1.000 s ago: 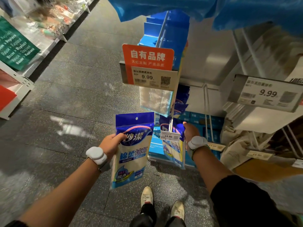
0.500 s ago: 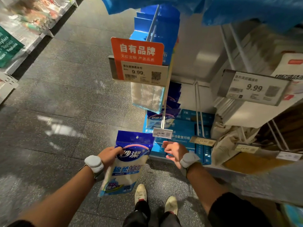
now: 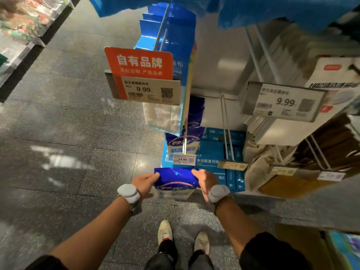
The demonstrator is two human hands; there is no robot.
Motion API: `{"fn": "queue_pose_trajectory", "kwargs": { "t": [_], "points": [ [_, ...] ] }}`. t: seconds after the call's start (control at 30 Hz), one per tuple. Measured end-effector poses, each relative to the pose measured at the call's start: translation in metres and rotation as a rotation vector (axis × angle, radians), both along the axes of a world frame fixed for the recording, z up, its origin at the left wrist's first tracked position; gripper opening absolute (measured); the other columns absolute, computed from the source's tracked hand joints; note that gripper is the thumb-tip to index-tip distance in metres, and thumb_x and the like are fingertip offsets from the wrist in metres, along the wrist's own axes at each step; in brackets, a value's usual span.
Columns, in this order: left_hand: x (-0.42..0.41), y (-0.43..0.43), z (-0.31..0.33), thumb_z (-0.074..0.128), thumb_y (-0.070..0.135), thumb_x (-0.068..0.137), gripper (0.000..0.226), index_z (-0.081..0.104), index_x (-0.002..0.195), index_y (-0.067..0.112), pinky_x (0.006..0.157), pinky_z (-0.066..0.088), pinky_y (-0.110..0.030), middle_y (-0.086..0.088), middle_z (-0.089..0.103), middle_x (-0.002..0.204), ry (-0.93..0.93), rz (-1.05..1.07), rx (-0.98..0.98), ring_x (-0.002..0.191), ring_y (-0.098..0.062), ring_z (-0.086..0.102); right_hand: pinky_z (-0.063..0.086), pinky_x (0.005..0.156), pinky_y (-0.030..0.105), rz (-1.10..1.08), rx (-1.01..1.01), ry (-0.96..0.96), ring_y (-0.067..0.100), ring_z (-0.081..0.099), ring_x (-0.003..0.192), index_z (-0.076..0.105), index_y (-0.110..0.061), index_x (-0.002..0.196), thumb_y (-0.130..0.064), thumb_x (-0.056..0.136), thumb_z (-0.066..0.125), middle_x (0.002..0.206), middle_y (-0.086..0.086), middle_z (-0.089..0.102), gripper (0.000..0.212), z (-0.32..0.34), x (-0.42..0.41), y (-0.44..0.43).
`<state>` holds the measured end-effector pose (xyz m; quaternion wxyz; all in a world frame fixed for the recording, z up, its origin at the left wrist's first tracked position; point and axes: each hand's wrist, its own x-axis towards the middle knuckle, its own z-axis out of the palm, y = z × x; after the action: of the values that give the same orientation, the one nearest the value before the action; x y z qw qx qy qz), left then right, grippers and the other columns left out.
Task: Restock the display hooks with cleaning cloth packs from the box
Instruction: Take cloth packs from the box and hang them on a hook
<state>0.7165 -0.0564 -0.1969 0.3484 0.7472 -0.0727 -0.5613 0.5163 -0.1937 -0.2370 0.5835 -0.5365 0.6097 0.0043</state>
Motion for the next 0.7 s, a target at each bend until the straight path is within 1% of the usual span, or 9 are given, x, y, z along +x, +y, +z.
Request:
{"fn": "queue_pose_trajectory", "kwargs": {
  "t": [0.07, 0.13, 0.23, 0.3, 0.37, 0.43, 0.53, 0.6, 0.7],
  "points": [
    [-0.002, -0.015, 0.002, 0.059, 0.04, 0.102, 0.025, 0.07, 0.11, 0.019, 0.084, 0.057, -0.044, -0.01, 0.066, 0.112, -0.061, -0.01, 0.009, 0.107, -0.028, 0.06, 0.05, 0.101, 0.052, 0.026, -0.053, -0.005, 0.043, 0.062, 0.112, 0.061, -0.022, 0.088, -0.043, 0.093, 0.056, 0.117, 0.025, 0.067, 0.022, 0.029, 0.007, -0.006],
    [-0.002, -0.03, 0.002, 0.059, 0.038, 0.102, 0.02, 0.069, 0.098, 0.021, 0.083, 0.057, -0.043, -0.011, 0.064, 0.112, -0.076, 0.018, -0.007, 0.104, -0.028, 0.059, 0.049, 0.099, 0.048, -0.038, -0.061, -0.049, 0.042, 0.062, 0.112, 0.066, -0.022, 0.09, -0.032, 0.098, 0.054, 0.118, 0.025, 0.067, 0.017, 0.039, 0.012, -0.016],
    [0.002, -0.049, 0.005, 0.058, 0.036, 0.102, 0.023, 0.067, 0.084, 0.027, 0.071, 0.054, -0.035, -0.01, 0.068, 0.104, -0.145, 0.021, -0.052, 0.1, -0.028, 0.062, 0.049, 0.083, 0.044, -0.188, -0.043, -0.108, 0.032, 0.061, 0.089, 0.066, -0.015, 0.085, -0.034, 0.097, 0.056, 0.106, 0.027, 0.068, 0.025, 0.048, 0.019, -0.028],
    [0.007, -0.061, 0.009, 0.056, 0.038, 0.102, 0.026, 0.068, 0.082, 0.026, 0.062, 0.053, -0.031, -0.009, 0.069, 0.095, -0.207, -0.027, -0.067, 0.088, -0.026, 0.063, 0.052, 0.088, 0.049, -0.223, -0.045, -0.115, 0.03, 0.066, 0.09, 0.068, -0.019, 0.084, -0.041, 0.093, 0.058, 0.103, 0.021, 0.071, 0.026, 0.05, 0.023, -0.036],
    [0.012, -0.072, 0.011, 0.056, 0.039, 0.102, 0.029, 0.07, 0.084, 0.021, 0.056, 0.051, -0.028, -0.009, 0.068, 0.086, -0.241, -0.054, -0.065, 0.077, -0.024, 0.061, 0.053, 0.095, 0.054, -0.205, -0.073, -0.085, 0.033, 0.069, 0.1, 0.065, -0.028, 0.079, -0.052, 0.085, 0.057, 0.106, 0.015, 0.073, 0.027, 0.046, 0.027, -0.044],
    [0.014, -0.08, 0.009, 0.055, 0.038, 0.102, 0.029, 0.073, 0.093, 0.017, 0.053, 0.05, -0.026, -0.011, 0.069, 0.085, -0.252, -0.073, -0.047, 0.074, -0.024, 0.062, 0.053, 0.095, 0.056, -0.144, -0.107, -0.05, 0.037, 0.068, 0.1, 0.061, -0.028, 0.074, -0.05, 0.09, 0.056, 0.105, 0.017, 0.073, 0.028, 0.039, 0.029, -0.049],
    [0.013, -0.089, 0.007, 0.055, 0.034, 0.103, 0.028, 0.074, 0.102, 0.013, 0.054, 0.051, -0.028, -0.015, 0.071, 0.09, -0.242, -0.083, -0.018, 0.074, -0.028, 0.067, 0.055, 0.088, 0.053, -0.152, -0.104, -0.012, 0.043, 0.068, 0.094, 0.067, -0.007, 0.082, -0.036, 0.099, 0.056, 0.102, 0.029, 0.07, 0.035, 0.037, 0.031, -0.053],
    [0.011, -0.091, 0.006, 0.055, 0.033, 0.103, 0.03, 0.074, 0.103, 0.009, 0.054, 0.052, -0.027, -0.016, 0.071, 0.09, -0.232, -0.094, -0.002, 0.075, -0.029, 0.069, 0.051, 0.074, 0.044, -0.179, -0.083, -0.017, 0.037, 0.064, 0.08, 0.066, 0.009, 0.096, -0.029, 0.1, 0.055, 0.102, 0.036, 0.067, 0.04, 0.038, 0.031, -0.054],
    [0.012, -0.095, 0.002, 0.055, 0.033, 0.102, 0.032, 0.073, 0.107, 0.006, 0.057, 0.054, -0.03, -0.016, 0.071, 0.089, -0.175, -0.037, -0.001, 0.075, -0.029, 0.067, 0.045, 0.07, 0.039, -0.242, -0.059, -0.036, 0.026, 0.055, 0.075, 0.066, -0.001, 0.085, -0.028, 0.099, 0.055, 0.095, 0.034, 0.066, 0.032, 0.037, 0.033, -0.055]
  ]
}}
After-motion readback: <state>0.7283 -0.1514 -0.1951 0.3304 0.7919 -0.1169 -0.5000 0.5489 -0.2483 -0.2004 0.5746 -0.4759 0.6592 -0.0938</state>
